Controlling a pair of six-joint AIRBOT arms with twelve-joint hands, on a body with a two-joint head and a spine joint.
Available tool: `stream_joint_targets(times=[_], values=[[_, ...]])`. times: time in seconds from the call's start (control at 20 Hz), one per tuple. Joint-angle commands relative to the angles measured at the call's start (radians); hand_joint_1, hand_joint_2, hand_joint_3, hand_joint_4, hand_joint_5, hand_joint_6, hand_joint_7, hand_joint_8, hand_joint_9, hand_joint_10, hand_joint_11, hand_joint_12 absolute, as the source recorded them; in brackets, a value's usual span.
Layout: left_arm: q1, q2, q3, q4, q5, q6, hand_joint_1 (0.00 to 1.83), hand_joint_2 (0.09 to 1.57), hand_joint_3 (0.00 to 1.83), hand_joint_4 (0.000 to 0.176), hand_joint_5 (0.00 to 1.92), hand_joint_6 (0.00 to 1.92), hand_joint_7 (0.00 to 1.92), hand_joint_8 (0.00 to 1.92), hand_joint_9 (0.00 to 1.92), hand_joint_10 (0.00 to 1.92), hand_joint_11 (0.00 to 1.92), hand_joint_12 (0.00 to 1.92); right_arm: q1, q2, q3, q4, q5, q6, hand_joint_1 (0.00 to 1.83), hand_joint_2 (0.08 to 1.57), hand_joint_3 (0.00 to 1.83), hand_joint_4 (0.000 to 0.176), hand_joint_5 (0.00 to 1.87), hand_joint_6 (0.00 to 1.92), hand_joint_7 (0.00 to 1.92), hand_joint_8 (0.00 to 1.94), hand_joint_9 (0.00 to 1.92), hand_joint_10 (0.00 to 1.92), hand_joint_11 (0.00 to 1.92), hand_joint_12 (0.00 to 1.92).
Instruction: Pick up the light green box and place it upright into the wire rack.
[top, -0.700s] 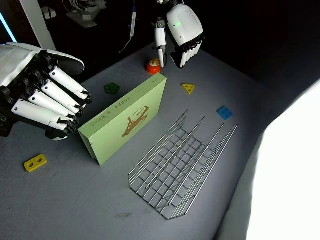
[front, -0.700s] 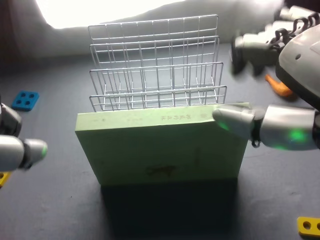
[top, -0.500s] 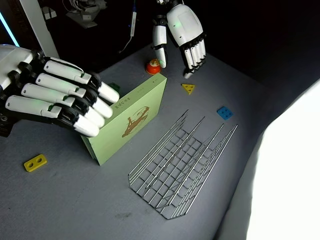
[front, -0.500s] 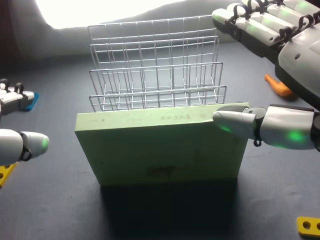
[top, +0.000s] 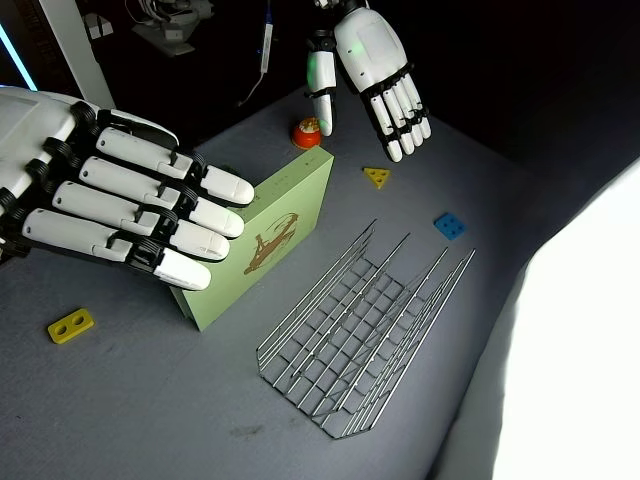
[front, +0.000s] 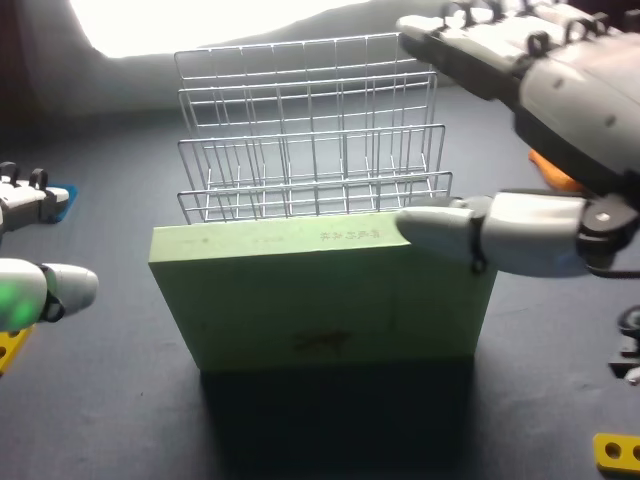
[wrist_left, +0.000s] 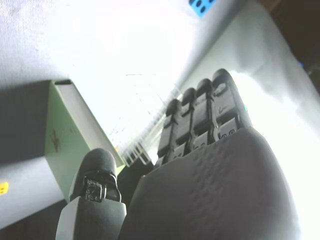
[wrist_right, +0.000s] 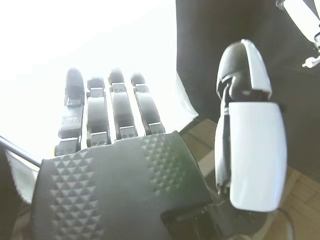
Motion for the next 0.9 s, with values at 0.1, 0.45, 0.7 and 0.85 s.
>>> stream_joint_targets(times=[0.1, 0.45, 0.7, 0.85], values=[[-0.012, 0.005, 0.002, 0.043, 0.025, 0.002, 0.0, 1.28, 0.01, 0.0, 0.08, 0.02, 0.05, 0.0, 0.01, 0.0, 0.02, 0.02, 0.029, -0.039, -0.001, -0.005, 0.059, -0.019, 0.77, 0.95, 0.0, 0.0, 0.08, 0.0, 0.14, 0.0, 0.14, 0.01, 0.0, 0.57], [-0.019, 0.004, 0.005, 0.044, 0.022, 0.002, 0.01, 1.29, 0.0, 0.0, 0.17, 0.02, 0.12, 0.01, 0.07, 0.01, 0.0, 0.22, 0.055, -0.247, 0.116, 0.166, 0.062, -0.067, 0.98, 0.87, 0.0, 0.0, 0.07, 0.01, 0.1, 0.0, 0.1, 0.0, 0.0, 0.3], [-0.024, 0.004, 0.002, 0.046, 0.022, 0.007, 0.0, 1.26, 0.0, 0.0, 0.16, 0.0, 0.14, 0.0, 0.1, 0.01, 0.0, 0.35, 0.072, -0.323, 0.151, 0.259, 0.058, -0.088, 1.01, 0.89, 0.0, 0.0, 0.05, 0.01, 0.07, 0.01, 0.07, 0.01, 0.0, 0.03], [-0.026, 0.003, 0.002, 0.056, 0.022, 0.007, 0.0, 1.27, 0.0, 0.0, 0.18, 0.01, 0.17, 0.01, 0.12, 0.01, 0.0, 0.42, 0.074, -0.335, 0.157, 0.336, 0.035, -0.124, 1.01, 0.9, 0.0, 0.0, 0.04, 0.0, 0.07, 0.0, 0.05, 0.0, 0.0, 0.01]])
